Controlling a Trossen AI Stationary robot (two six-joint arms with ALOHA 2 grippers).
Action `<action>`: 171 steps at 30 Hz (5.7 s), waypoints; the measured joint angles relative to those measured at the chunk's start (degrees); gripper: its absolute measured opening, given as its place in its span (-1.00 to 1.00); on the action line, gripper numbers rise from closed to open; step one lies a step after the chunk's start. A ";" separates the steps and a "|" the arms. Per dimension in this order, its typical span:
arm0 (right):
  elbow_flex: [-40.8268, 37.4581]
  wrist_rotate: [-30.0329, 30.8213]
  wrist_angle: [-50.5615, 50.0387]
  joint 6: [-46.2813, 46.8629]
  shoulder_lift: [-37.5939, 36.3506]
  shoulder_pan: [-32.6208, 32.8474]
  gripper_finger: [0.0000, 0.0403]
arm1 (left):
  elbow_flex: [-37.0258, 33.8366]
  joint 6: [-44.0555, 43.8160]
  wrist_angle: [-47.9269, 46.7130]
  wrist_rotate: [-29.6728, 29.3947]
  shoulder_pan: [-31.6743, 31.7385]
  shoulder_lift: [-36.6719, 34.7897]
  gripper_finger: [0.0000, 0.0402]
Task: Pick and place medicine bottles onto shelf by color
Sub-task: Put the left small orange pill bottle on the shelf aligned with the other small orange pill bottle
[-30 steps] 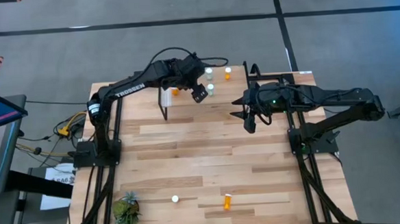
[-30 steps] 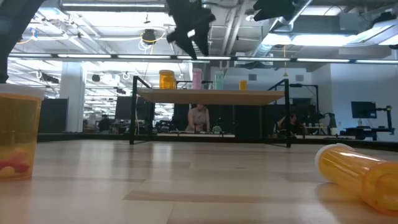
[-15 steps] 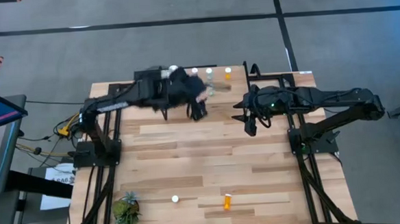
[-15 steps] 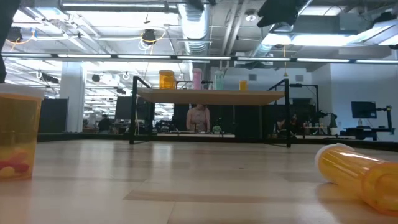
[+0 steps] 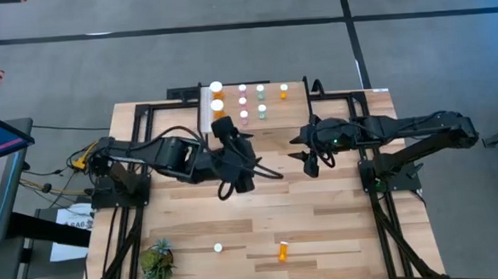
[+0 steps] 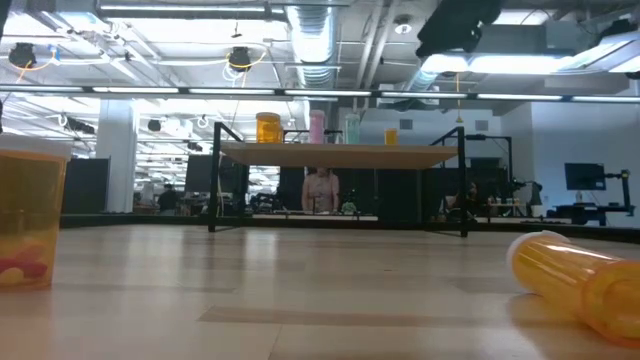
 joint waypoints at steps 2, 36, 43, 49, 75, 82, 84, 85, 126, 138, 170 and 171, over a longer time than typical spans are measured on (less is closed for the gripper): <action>0.00 0.02 1.04 -0.23 -0.02 0.67 0.10 | 0.00 -1.61 -1.61 0.24 -0.15 -0.36 0.37; 0.00 0.02 5.24 -0.78 -0.02 3.66 0.10 | -74.47 -23.19 52.16 19.87 -14.79 -30.93 0.37; 0.00 0.00 4.78 -0.81 -0.02 3.66 0.10 | -68.62 -26.07 43.37 24.52 -15.38 -20.36 0.37; 0.00 0.02 4.71 -1.64 -0.01 3.66 0.10 | -62.06 -25.82 36.53 33.13 -15.61 -11.90 0.37; -12.48 11.86 21.84 -6.97 -7.55 17.34 0.10 | -54.23 -32.75 24.36 29.31 -20.85 -7.60 0.37; -20.42 11.86 29.57 -7.25 -14.76 18.42 0.10 | -54.25 -33.06 25.51 28.59 -21.21 -7.15 0.37; -21.49 11.95 30.15 -7.25 -16.62 18.39 0.10 | -54.29 -33.10 25.28 27.79 -21.29 -6.91 0.37; -21.68 11.95 30.28 -7.16 -17.20 18.39 0.10 | -54.21 -33.09 25.73 27.81 -21.29 -6.46 0.37; -24.24 11.85 30.79 -5.75 -17.11 17.54 0.10 | -54.16 -34.20 26.60 30.04 -22.86 -1.37 -0.04; -24.24 11.84 30.79 -5.75 -17.11 17.54 0.10 | -54.16 -34.17 26.60 29.96 -22.84 -1.40 -0.21; -24.22 11.81 30.86 -5.18 -17.11 17.54 0.10 | -49.92 -30.53 20.08 28.43 -20.97 -1.59 -0.09; -24.22 11.81 30.80 -4.88 -17.11 17.54 0.10 | -49.92 -30.74 19.53 26.45 -21.65 -1.59 -0.03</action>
